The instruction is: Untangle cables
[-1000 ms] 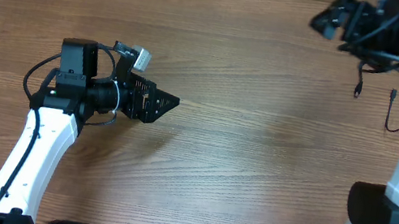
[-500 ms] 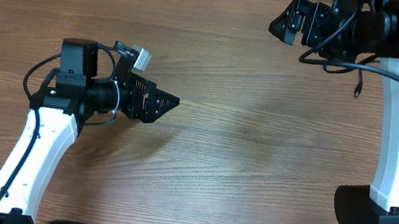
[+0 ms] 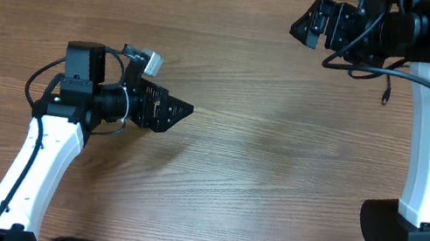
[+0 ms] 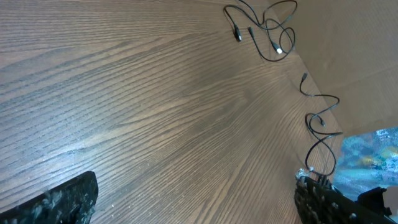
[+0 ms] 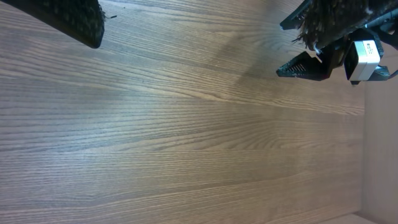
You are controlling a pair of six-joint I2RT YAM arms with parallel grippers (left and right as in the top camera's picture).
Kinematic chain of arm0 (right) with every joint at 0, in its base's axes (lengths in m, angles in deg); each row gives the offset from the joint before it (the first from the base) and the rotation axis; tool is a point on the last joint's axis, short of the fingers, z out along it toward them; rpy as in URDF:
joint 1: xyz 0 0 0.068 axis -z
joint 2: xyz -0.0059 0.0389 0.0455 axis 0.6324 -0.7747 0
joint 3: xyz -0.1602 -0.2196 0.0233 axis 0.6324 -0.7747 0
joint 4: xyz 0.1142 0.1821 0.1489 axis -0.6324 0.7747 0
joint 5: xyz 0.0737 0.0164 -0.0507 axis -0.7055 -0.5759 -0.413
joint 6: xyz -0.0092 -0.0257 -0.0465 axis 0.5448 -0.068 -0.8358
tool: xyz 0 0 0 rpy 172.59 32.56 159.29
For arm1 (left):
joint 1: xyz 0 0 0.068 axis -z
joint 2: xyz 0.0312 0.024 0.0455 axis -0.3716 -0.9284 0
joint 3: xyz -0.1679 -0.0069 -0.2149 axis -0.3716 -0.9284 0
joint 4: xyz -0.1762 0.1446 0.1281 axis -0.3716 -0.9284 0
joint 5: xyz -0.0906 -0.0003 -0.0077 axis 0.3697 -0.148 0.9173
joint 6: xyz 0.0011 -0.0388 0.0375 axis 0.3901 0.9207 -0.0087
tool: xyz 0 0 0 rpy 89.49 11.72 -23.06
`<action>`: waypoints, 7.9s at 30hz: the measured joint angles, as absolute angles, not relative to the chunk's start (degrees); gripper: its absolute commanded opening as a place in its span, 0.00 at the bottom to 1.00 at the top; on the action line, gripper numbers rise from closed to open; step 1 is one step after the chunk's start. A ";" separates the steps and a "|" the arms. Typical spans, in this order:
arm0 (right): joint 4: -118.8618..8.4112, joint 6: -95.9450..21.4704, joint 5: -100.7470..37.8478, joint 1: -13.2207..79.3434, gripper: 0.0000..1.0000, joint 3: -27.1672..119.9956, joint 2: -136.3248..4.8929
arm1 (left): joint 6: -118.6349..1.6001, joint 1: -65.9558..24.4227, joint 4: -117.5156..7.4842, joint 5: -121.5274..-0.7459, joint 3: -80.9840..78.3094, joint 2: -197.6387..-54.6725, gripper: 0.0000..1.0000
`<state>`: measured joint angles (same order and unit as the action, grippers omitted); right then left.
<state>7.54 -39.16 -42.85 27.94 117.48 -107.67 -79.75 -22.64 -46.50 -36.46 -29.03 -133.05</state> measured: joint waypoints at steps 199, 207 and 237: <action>-112.81 -39.82 -31.61 27.17 1.00 -26.42 -29.34 | -75.21 -22.94 -25.19 -88.17 -80.70 -55.26 1.00; -106.82 -40.69 -30.19 28.02 1.00 -26.42 -19.50 | -75.21 -22.94 -25.24 -88.20 -80.70 -55.26 1.00; -83.30 -54.81 -28.68 30.23 1.00 -26.42 4.32 | -75.21 -22.94 -25.19 -88.17 -80.70 -55.26 0.99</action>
